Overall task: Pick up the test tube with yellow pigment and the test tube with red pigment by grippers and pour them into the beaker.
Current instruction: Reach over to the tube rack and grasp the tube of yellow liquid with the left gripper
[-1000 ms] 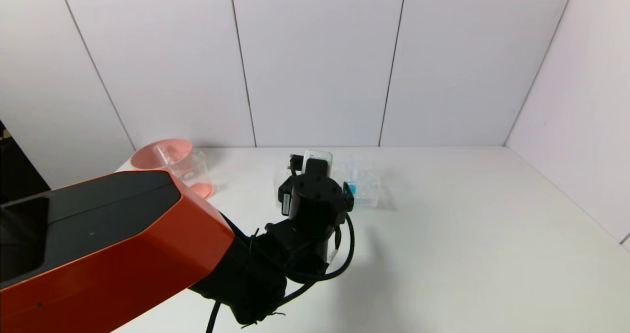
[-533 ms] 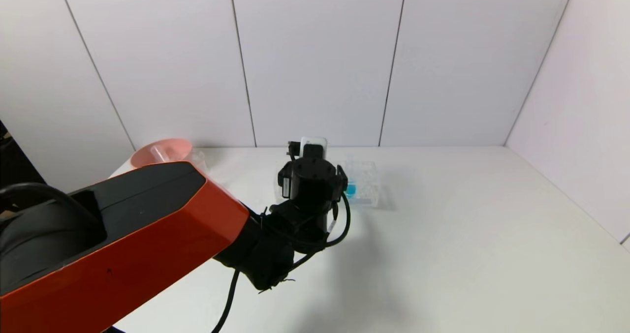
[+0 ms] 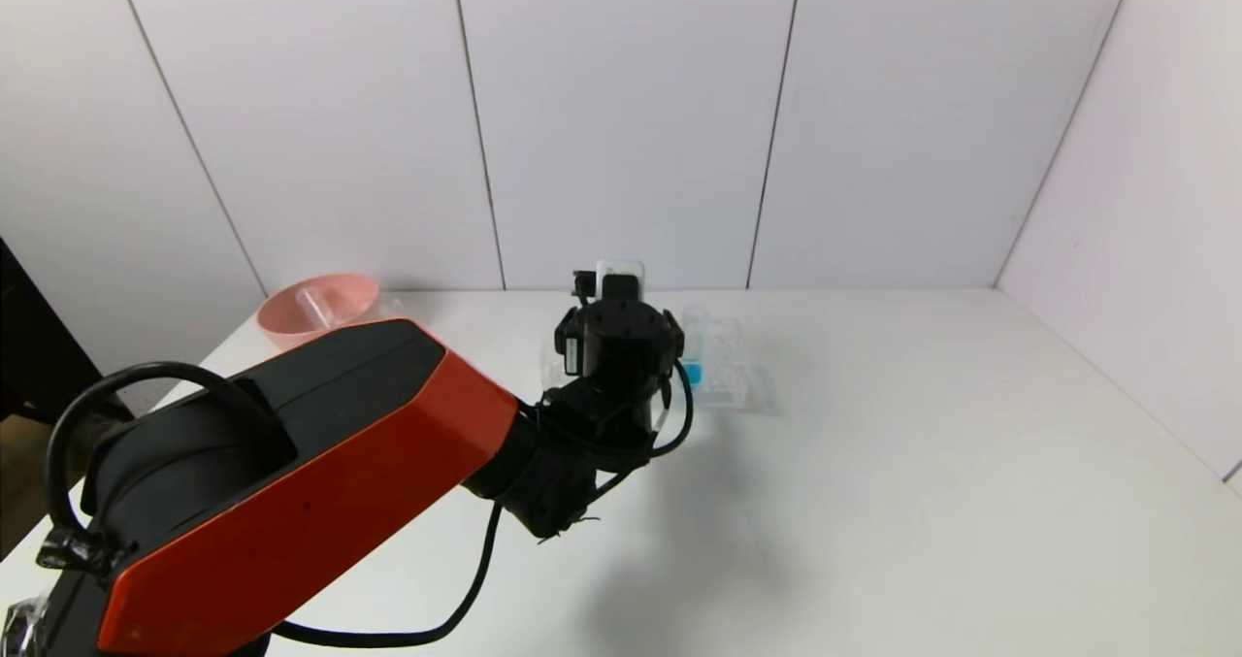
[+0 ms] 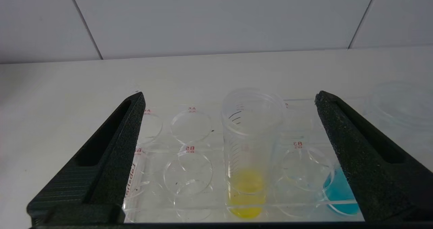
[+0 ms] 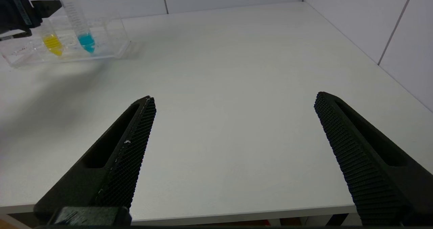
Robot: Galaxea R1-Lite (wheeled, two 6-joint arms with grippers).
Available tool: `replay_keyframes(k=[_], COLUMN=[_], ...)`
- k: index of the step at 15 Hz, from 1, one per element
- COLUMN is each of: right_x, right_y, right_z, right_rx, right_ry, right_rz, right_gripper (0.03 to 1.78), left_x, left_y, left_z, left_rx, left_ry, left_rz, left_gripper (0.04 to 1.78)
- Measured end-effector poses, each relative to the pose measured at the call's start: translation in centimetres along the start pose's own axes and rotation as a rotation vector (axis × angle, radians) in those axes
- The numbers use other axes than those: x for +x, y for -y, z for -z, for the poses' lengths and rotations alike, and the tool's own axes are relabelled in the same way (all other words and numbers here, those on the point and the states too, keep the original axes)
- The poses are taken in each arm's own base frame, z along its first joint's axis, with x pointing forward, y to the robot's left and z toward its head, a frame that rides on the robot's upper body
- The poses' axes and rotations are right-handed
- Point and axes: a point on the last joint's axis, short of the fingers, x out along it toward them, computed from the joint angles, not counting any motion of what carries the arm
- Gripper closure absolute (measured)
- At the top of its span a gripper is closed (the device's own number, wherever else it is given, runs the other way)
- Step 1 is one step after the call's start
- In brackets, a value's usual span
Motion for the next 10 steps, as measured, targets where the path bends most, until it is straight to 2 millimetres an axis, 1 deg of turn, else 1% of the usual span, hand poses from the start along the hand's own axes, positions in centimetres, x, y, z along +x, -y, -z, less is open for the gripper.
replay_keyframes(k=[3,5,7,9,10], right_x=[0.00,0.00,0.00,0.00,0.00], right_y=[0.00,0.00,0.00,0.00,0.00], right_z=[0.00,0.00,0.00,0.00,0.00], right_rx=[0.000,0.000,0.000,0.000,0.000], right_ry=[0.000,0.000,0.000,0.000,0.000], right_rz=[0.000,0.000,0.000,0.000,0.000], right_gripper=[0.10,0.10,0.10,0.10,0.10], left_x=[0.20,0.24,0.23,0.20,0.18], left_y=[0.05,0.05,0.06,0.10,0.13], left_z=[0.52,0.66,0.71,0.74,0.74], left_rx=[0.003,0.004,0.005,0.006,0.006], left_ry=[-0.003,-0.005,-0.006,-0.007,-0.007], left_rz=[-0.002,-0.003,-0.003,-0.001,0.000], left_gripper=[0.07,0.15,0.32,0.60,0.78])
